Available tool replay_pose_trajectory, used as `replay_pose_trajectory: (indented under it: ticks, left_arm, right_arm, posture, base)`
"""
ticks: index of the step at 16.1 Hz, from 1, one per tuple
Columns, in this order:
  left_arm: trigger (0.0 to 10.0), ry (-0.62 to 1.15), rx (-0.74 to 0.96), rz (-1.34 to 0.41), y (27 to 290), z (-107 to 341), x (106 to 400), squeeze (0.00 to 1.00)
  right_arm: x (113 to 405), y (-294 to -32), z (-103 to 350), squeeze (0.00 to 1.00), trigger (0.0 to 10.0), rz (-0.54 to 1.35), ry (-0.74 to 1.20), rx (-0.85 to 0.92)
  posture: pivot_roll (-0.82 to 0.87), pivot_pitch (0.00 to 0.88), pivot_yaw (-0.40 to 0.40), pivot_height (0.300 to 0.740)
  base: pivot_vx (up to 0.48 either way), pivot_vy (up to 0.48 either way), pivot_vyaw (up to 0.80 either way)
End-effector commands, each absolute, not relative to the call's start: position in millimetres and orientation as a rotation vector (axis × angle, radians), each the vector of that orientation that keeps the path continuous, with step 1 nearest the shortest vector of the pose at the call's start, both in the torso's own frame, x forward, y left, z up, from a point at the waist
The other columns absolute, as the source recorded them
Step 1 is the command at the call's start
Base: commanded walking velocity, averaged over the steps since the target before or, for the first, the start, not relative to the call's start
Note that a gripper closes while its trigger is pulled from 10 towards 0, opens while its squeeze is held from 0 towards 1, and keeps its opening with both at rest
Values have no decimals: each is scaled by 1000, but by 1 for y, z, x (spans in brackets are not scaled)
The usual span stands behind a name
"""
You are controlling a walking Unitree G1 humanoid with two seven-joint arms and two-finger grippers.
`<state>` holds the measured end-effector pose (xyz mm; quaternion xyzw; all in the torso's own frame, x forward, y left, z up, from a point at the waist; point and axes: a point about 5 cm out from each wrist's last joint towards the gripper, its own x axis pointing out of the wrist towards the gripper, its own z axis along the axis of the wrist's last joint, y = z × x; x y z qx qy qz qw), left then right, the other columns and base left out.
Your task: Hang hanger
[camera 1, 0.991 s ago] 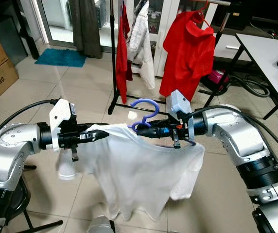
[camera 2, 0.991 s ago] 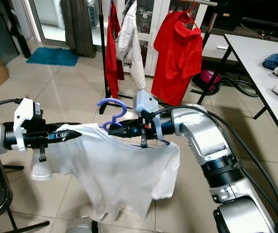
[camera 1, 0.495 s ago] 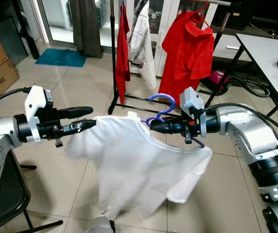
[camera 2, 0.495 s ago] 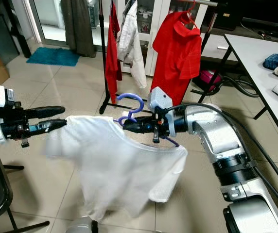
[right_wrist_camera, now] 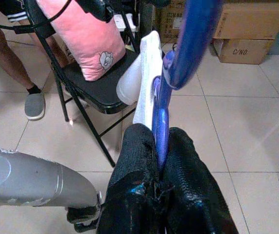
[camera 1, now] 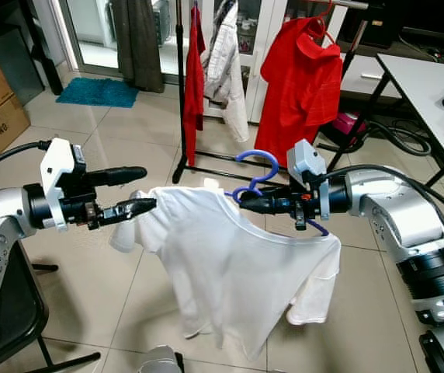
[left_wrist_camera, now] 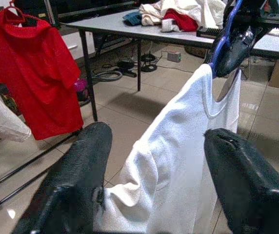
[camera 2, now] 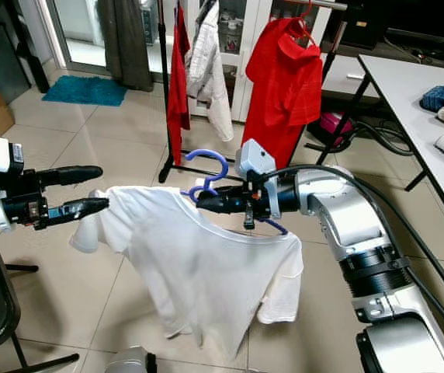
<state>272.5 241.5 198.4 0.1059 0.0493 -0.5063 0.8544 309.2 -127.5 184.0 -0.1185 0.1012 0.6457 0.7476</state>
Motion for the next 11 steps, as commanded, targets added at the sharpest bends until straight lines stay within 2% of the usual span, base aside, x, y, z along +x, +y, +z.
replay_pose_trajectory:
  ticks: [1, 7, 8, 9, 11]
  left_arm:
    - [10000, 91, 225, -1080, 239, 202, 271, 1000]
    - [10000, 91, 225, -1080, 239, 202, 271, 1000]
    - [10000, 141, 234, -957, 251, 187, 277, 0]
    - [10000, 197, 246, -811, 263, 168, 285, 0]
    - [10000, 210, 249, -766, 269, 166, 287, 0]
  right_arm:
    - [310, -131, 189, 0, 0, 1396, 195, -267]
    - [310, -131, 189, 0, 0, 1396, 195, -267]
    - [310, -135, 192, 0, 0, 1403, 187, -258]
    - [307, -137, 196, 0, 0, 1424, 175, -239]
    - [306, -136, 198, 0, 0, 1436, 171, -229]
  posture:
    - [2, 0, -38, 740]
    - [2, 0, -38, 740]
    - [-5, 0, -39, 740]
    - [-2, 0, -39, 740]
    - [1, 0, -39, 740]
  base:
    - [0, 0, 0]
    - [0, 0, 0]
    - [0, 0, 0]
    - [0, 0, 0]
    - [0, 0, 0]
